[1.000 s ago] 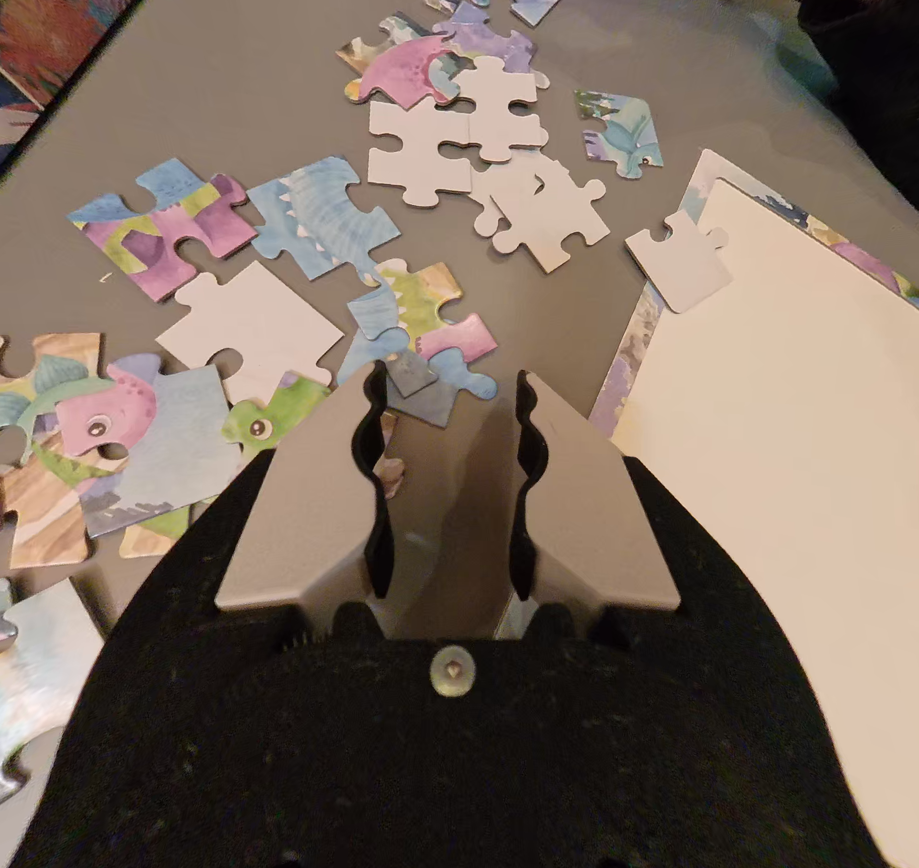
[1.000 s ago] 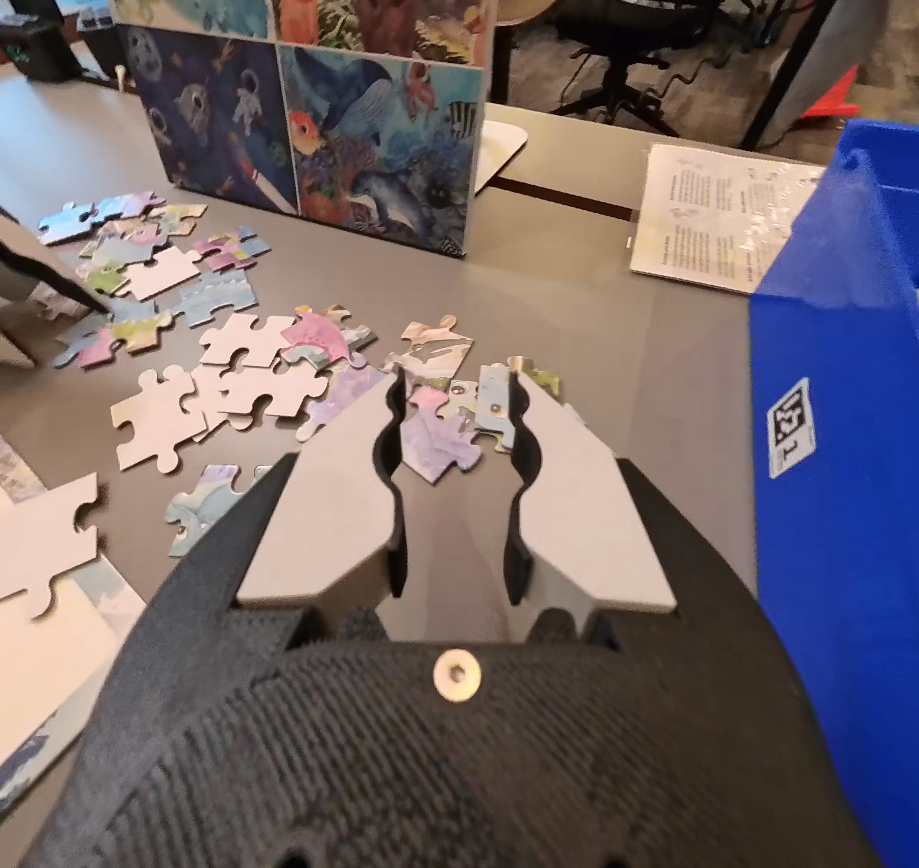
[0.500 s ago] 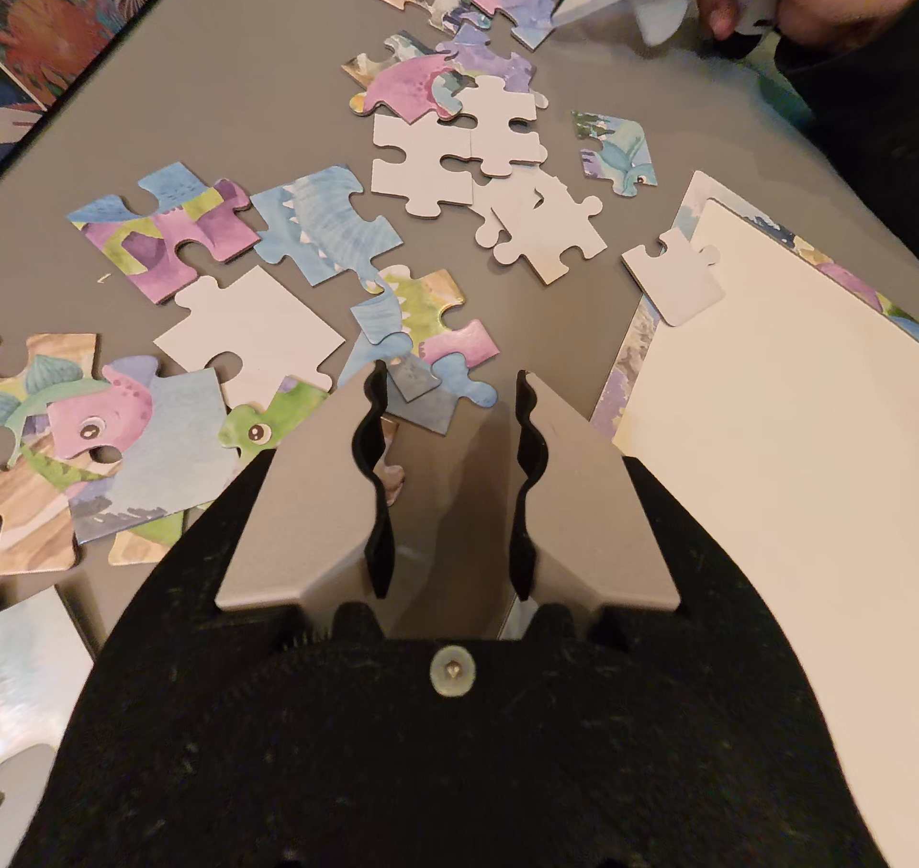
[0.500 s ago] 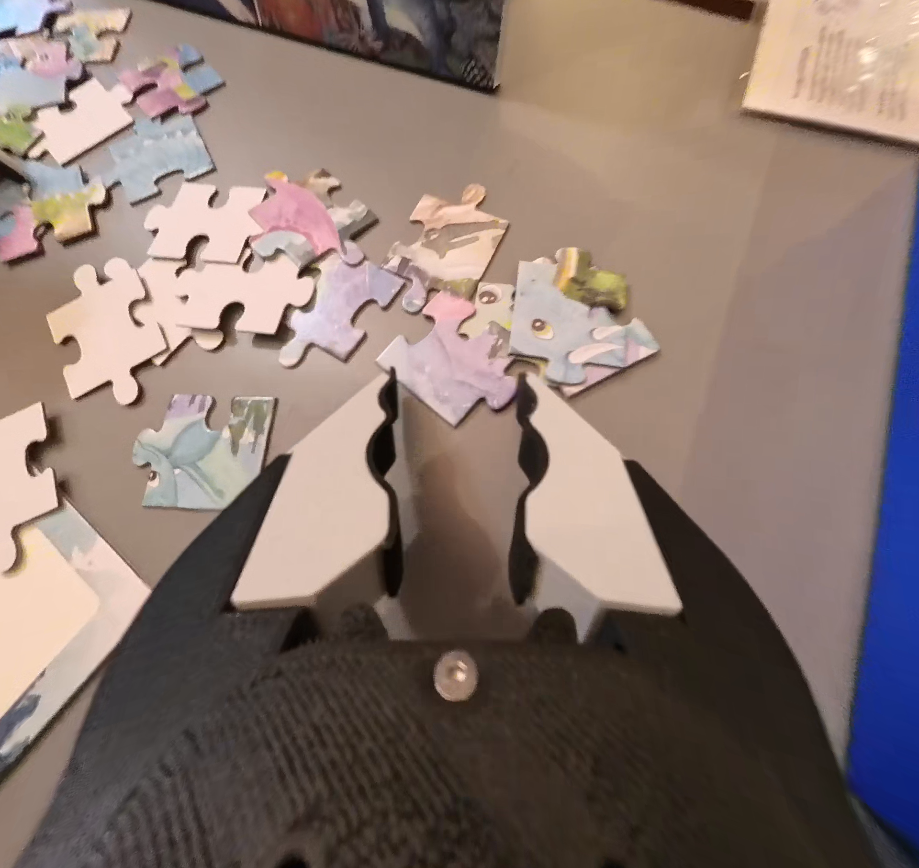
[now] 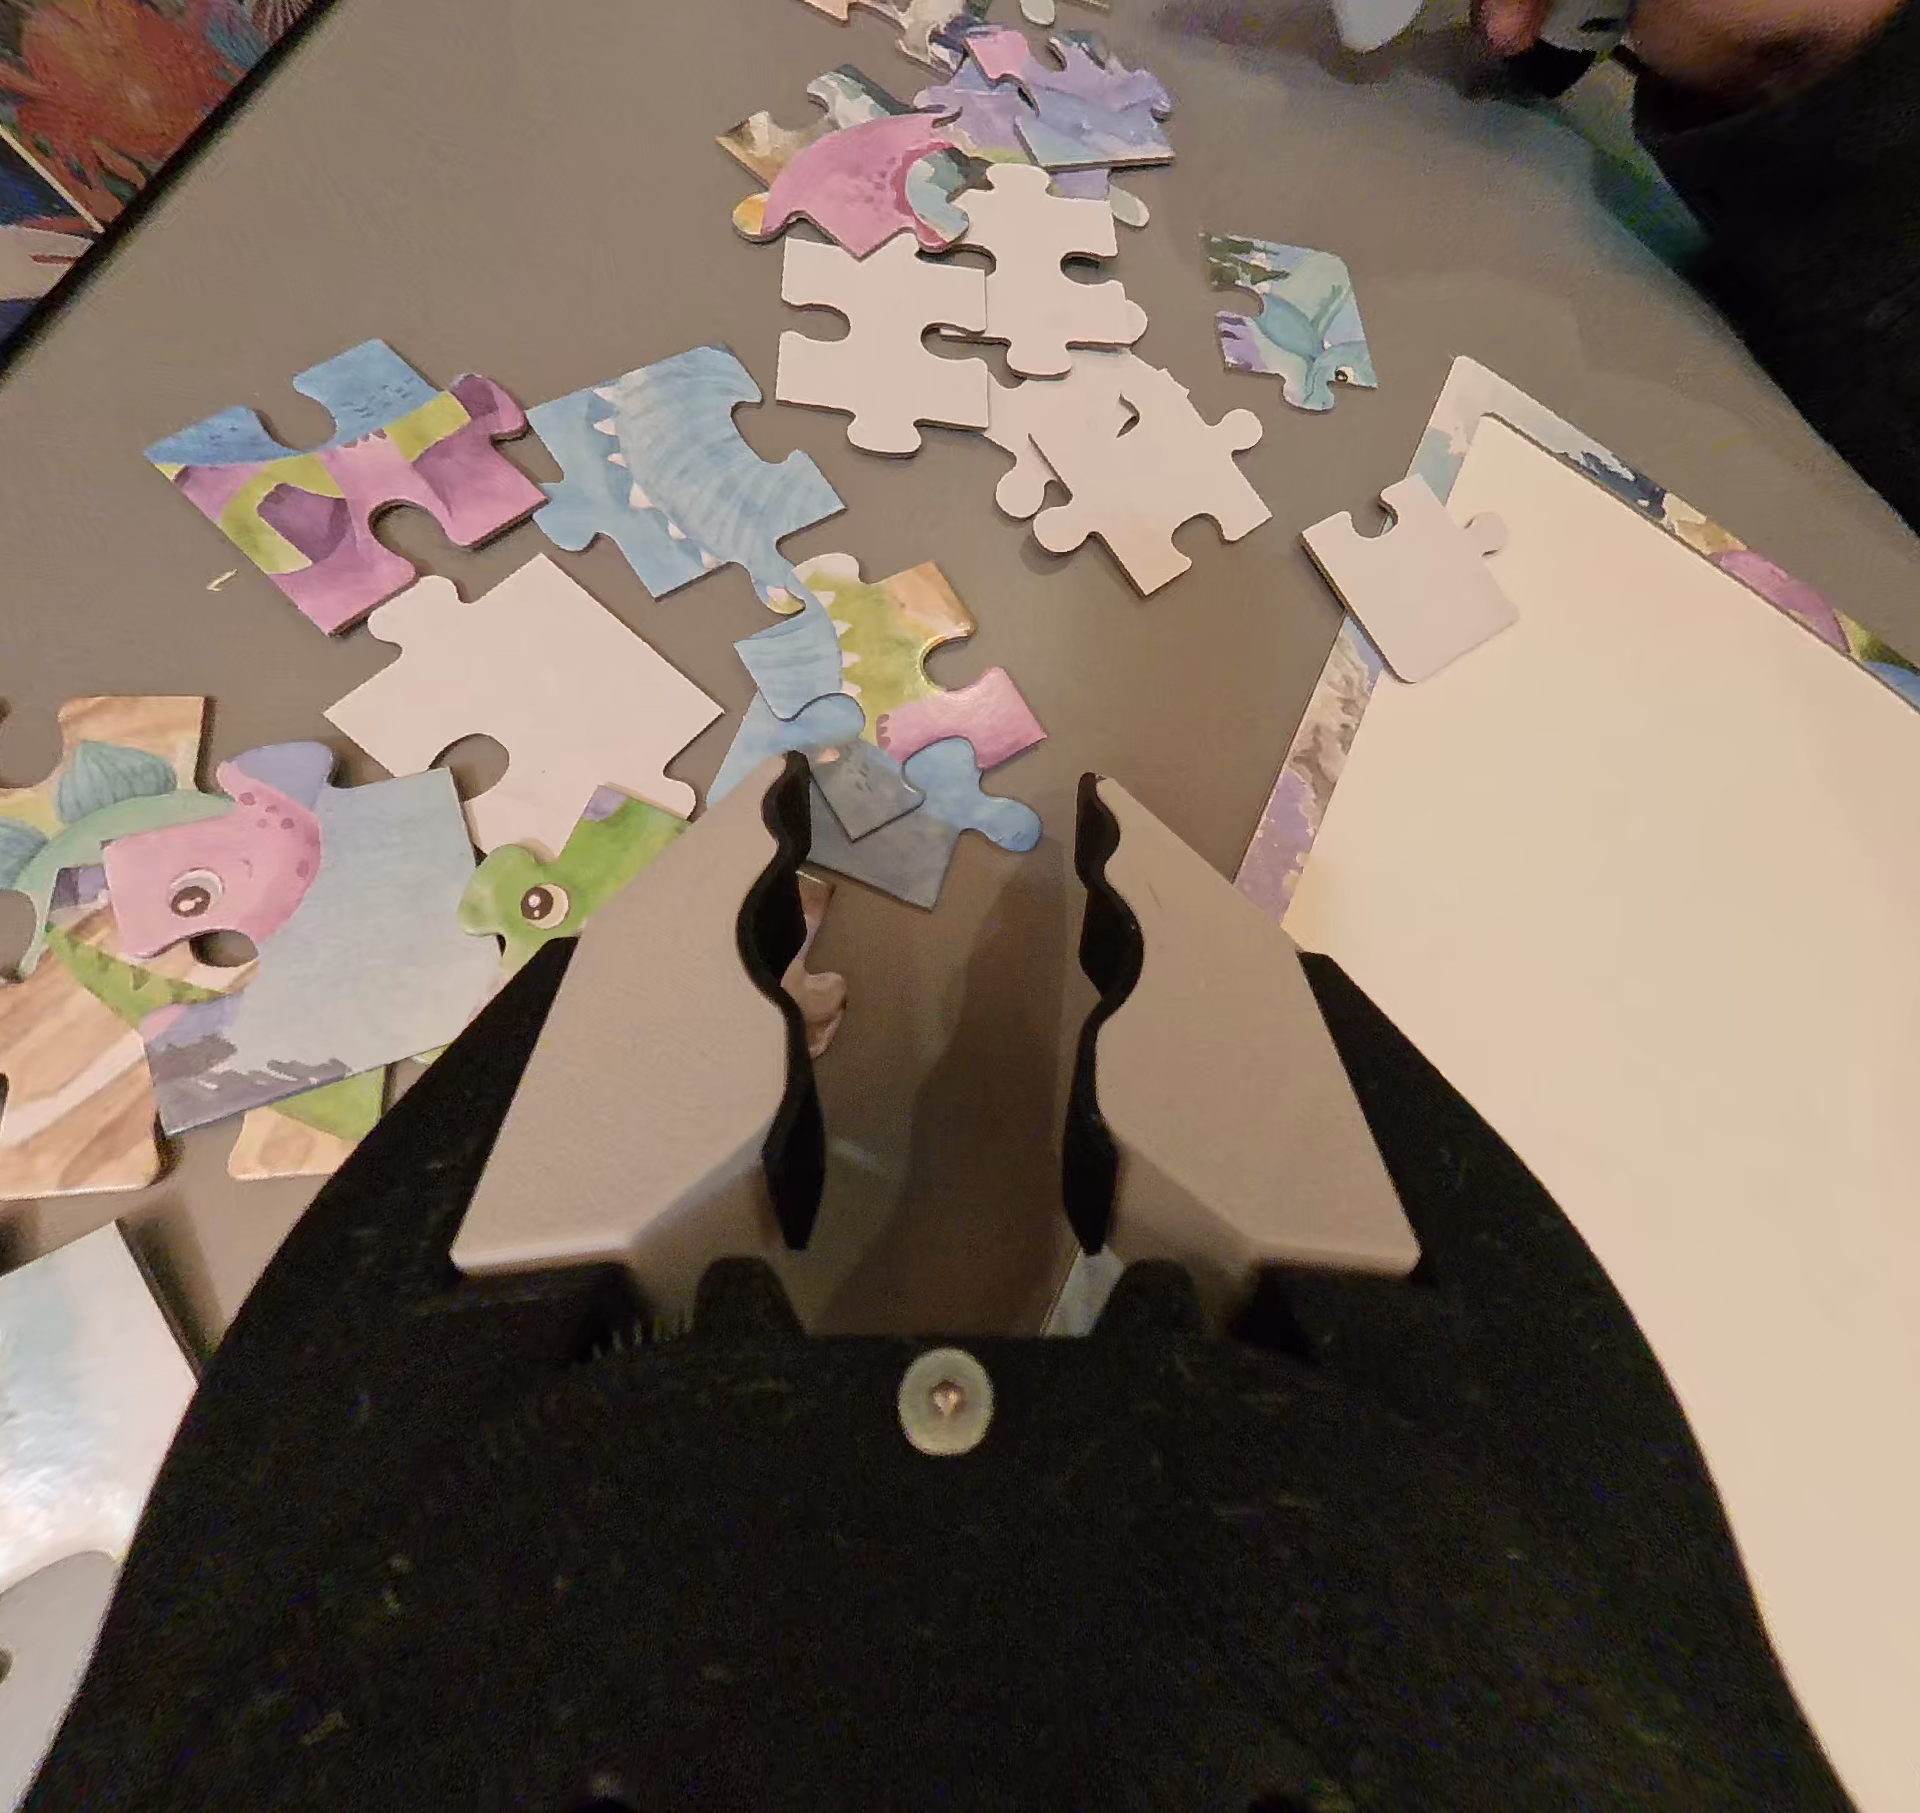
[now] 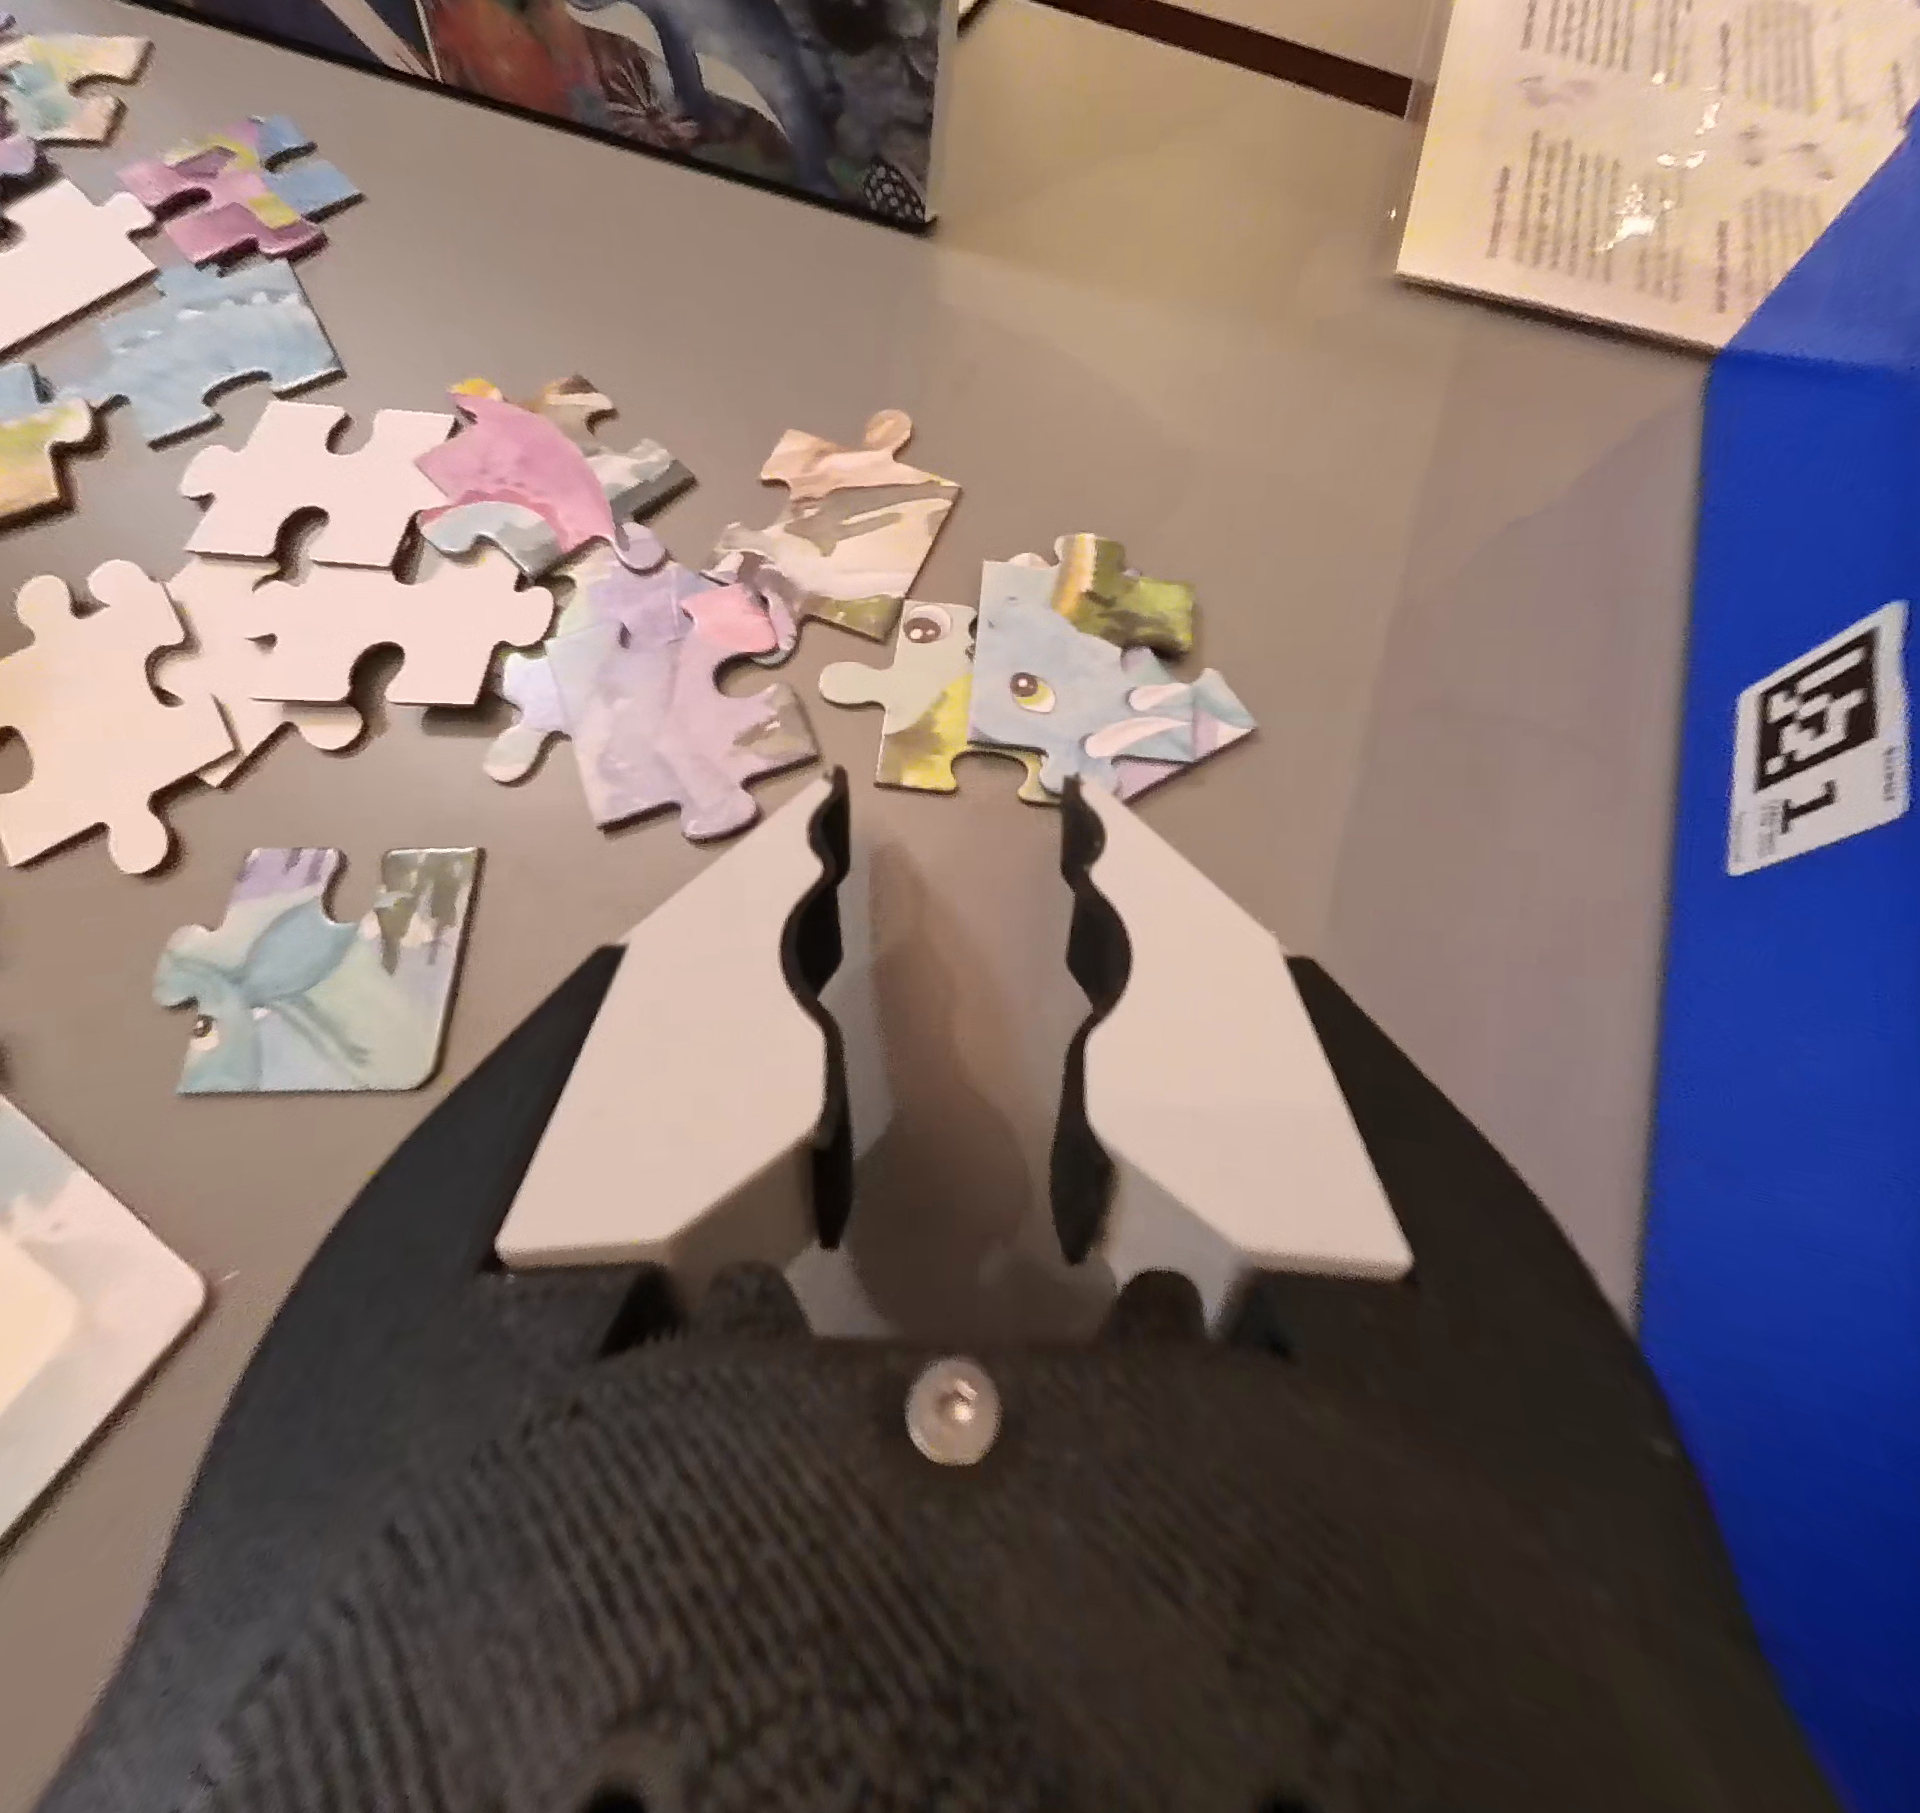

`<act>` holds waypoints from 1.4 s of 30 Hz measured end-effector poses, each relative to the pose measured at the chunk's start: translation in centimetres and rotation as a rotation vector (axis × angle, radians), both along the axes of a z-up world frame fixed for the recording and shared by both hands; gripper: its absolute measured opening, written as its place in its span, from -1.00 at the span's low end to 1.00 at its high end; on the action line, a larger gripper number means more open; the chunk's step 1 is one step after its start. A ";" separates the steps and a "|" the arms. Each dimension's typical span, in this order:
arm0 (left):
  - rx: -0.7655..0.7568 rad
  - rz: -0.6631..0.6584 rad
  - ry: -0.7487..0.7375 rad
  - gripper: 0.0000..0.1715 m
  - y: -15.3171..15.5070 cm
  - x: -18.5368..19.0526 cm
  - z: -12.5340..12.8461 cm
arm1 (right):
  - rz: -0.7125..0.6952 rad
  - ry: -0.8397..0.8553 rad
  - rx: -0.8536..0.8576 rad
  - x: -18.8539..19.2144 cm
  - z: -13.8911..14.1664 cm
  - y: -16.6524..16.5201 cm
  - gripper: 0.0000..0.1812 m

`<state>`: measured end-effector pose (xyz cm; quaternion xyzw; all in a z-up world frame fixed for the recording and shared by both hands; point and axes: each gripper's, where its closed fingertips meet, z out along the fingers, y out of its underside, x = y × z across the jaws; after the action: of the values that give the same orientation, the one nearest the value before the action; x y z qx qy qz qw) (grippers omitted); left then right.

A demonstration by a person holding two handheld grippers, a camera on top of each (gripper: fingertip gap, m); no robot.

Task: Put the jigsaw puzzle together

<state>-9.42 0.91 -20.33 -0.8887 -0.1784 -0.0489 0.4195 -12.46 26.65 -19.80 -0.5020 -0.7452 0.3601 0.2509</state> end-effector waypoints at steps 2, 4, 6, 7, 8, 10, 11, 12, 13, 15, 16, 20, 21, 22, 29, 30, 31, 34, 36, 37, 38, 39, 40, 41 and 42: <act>0.001 0.000 -0.001 -0.43 0.0 0.0 0.0 | 0.010 -0.030 -0.012 0.0 -0.4 -0.3 -0.56; 0.000 0.000 0.000 -0.43 0.0 0.0 0.0 | 0.023 -0.048 -0.015 -0.1 -0.7 -0.5 -0.55; 0.000 0.000 0.000 -0.43 0.0 0.0 0.0 | 0.033 -0.051 -0.012 -0.5 -0.8 -0.7 -0.51; 0.001 0.000 -0.001 -0.43 0.0 0.0 0.0 | 0.035 -0.051 -0.009 -0.7 -0.8 -0.8 -0.49; 0.001 0.000 -0.003 -0.43 0.0 0.0 0.0 | 0.038 -0.047 -0.004 -1.0 -0.8 -0.8 -0.46; 0.001 0.000 -0.002 -0.43 0.0 0.0 0.0 | 0.047 -0.024 0.005 -1.7 -0.5 -0.9 -0.44; 0.001 0.000 -0.001 -0.43 0.0 0.0 0.0 | 0.050 -0.014 0.011 -2.1 -0.4 -0.8 -0.41; 0.000 0.000 0.000 -0.43 0.0 0.0 0.0 | 0.053 -0.014 0.012 -2.5 -0.4 -0.8 -0.39; 0.000 0.000 0.000 -0.43 0.0 0.0 0.0 | 0.057 -0.024 0.005 -2.8 -0.5 -0.9 -0.36; 0.000 0.000 0.000 -0.43 0.0 0.0 0.0 | 0.059 -0.031 -0.007 -3.3 -0.5 -0.9 -0.30; 0.000 0.000 0.000 -0.43 0.0 0.0 0.0 | 0.059 -0.033 -0.010 -3.5 -0.5 -0.8 -0.27; 0.001 0.001 -0.002 -0.43 0.0 -0.1 0.0 | 0.051 -0.043 0.002 -4.5 -0.8 -0.3 -0.07; 0.002 0.001 -0.004 -0.43 0.0 -0.1 0.0 | 0.051 -0.045 0.014 -4.8 -0.9 -0.2 -0.03; 0.004 0.002 -0.006 -0.44 0.0 -0.1 0.0 | 0.048 -0.048 0.030 -5.2 -1.0 0.1 0.02; 0.004 0.003 -0.006 -0.44 0.0 -0.1 0.0 | 0.042 0.041 0.061 -5.2 0.3 0.6 -0.04; 0.003 0.003 -0.004 -0.44 0.0 -0.1 0.0 | 0.038 0.062 0.069 -4.9 0.6 0.7 -0.09; 0.002 0.002 -0.002 -0.44 0.0 -0.1 0.0 | 0.036 0.074 0.071 -4.6 0.9 0.6 -0.12; 0.002 0.002 -0.002 -0.44 0.0 -0.1 0.0 | 0.033 0.065 0.045 -3.8 1.1 0.2 -0.15; 0.004 0.003 -0.006 -0.44 0.0 -0.1 0.0 | 0.033 0.066 0.031 -3.5 1.3 -0.1 -0.17; 0.005 0.003 -0.007 -0.44 0.0 -0.1 0.0 | 0.033 0.069 0.028 -3.4 1.4 -0.3 -0.20; 0.005 0.004 -0.008 -0.44 0.0 -0.1 0.0 | 0.032 0.067 0.027 -3.4 1.4 -0.3 -0.24; 0.006 0.005 -0.009 -0.45 0.0 -0.1 0.0 | 0.031 0.061 0.025 -3.3 1.3 -0.4 -0.28; 0.006 0.006 -0.010 -0.45 0.0 -0.1 0.0 | 0.032 0.054 0.022 -3.3 1.2 -0.4 -0.31; 0.006 0.007 -0.010 -0.45 0.0 -0.1 0.0 | 0.034 0.050 0.019 -3.3 1.1 -0.5 -0.36; 0.007 0.007 -0.011 -0.45 0.0 -0.1 0.0 | 0.036 0.049 0.016 -3.3 1.0 -0.6 -0.41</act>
<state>-9.54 0.89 -20.31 -0.8864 -0.1839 -0.0529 0.4216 -15.78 26.06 -18.77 -0.4777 -0.7507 0.3705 0.2665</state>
